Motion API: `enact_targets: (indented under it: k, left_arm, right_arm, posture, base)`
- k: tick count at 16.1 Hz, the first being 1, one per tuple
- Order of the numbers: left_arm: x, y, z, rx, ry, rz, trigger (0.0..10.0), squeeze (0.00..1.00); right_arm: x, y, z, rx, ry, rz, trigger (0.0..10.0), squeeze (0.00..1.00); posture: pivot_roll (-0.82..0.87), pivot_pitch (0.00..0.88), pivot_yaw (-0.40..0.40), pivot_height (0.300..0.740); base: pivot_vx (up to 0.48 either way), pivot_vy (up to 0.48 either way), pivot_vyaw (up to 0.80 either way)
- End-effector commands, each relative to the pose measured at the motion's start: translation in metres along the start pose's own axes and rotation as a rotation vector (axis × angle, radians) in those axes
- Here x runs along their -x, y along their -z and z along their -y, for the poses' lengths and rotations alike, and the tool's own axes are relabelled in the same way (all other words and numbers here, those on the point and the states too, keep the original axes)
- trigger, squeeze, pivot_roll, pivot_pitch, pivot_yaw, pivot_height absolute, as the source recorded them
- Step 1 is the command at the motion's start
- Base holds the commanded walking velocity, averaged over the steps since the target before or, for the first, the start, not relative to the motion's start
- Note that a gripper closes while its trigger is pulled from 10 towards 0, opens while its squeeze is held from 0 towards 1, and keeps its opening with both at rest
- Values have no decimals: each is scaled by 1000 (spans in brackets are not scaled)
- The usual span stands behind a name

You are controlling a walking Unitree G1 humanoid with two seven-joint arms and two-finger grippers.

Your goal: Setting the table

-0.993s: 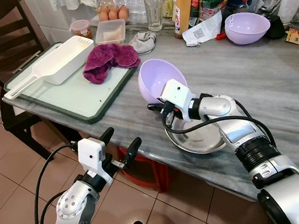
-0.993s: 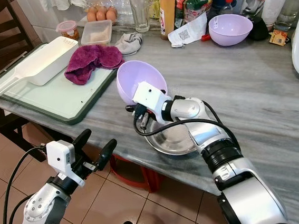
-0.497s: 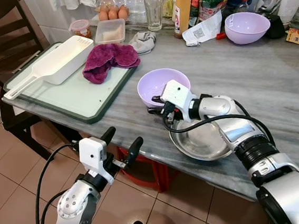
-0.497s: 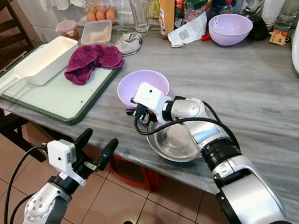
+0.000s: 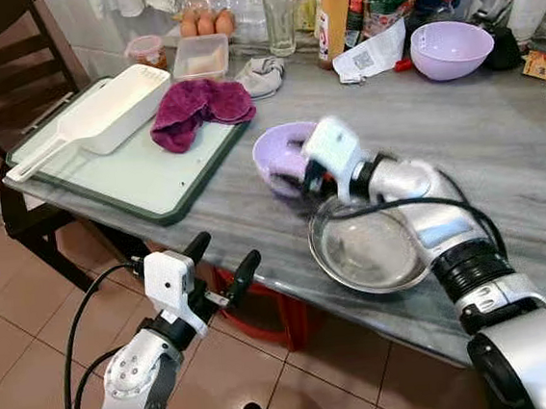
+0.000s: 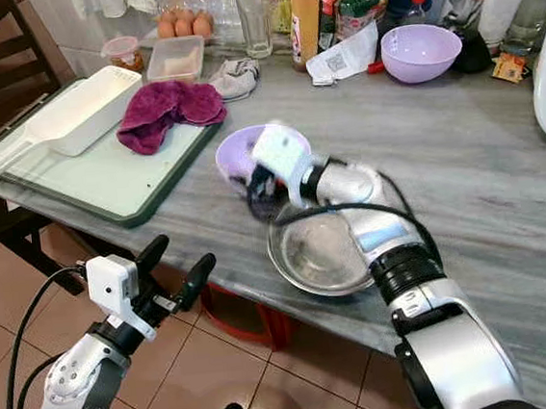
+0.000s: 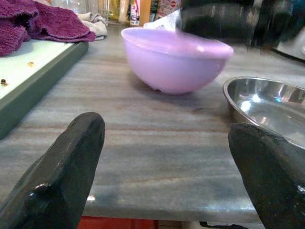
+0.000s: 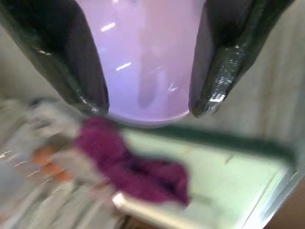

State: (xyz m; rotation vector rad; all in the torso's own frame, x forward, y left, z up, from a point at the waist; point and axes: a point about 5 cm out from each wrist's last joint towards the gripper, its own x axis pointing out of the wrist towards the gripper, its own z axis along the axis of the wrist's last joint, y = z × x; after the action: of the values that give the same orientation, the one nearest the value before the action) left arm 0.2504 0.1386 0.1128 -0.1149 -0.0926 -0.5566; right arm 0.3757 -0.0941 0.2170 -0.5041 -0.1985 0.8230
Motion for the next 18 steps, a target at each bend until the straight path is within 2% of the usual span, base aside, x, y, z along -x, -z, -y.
enact_targets:
  k: [1,4,7,8,11,13,15,17,18]
  left_arm:
    - [2,-1,-3,-12,-6,-1,10000,0]
    - [0,0,-6,-13,-6,-2,10000,0]
    - [-1,1,-6,-14,2,-4,10000,0]
    - [-2,1,-7,-13,5,-4,10000,0]
    - [-4,2,-6,-11,15,-3,10000,0]
    - [-4,2,-6,-11,18,-4,10000,0]
    - [-6,2,-5,-11,22,-2,10000,0]
    - [-6,2,-5,-11,24,-1,10000,0]
    - [-8,1,-6,-11,23,3,10000,0]
  right_arm:
    - [2,-8,5,0,49,45,10000,1000]
    - [17,-12,4,-52,182,108,10000,1000]
    - [35,-6,3,-71,304,99,10000,1000]
    - [50,-1,4,-70,410,83,10000,1000]
    - [76,6,1,-63,562,38,10000,1000]
    - [82,8,-3,-76,593,19,10000,1000]
    - [93,13,-17,-103,628,-22,10000,1000]
    - [95,15,-25,-126,634,-43,10000,1000]
    - [96,17,-34,-142,634,-58,10000,1000]
  posture:
    - [-84,146,52,740]
    - [-96,141,62,740]
    - [-107,140,66,740]
    - [-117,141,68,740]
    - [-126,141,72,740]
    - [-132,141,74,740]
    - [-143,142,75,740]
    - [-145,140,73,740]
    - [-145,139,71,740]
  base:
    - [0,0,0]
    - [0,0,0]
    - [0,0,0]
    - [0,0,0]
    - [0,0,0]
    - [0,0,0]
    - [0,0,0]
    - [0,0,0]
    - [0,0,0]
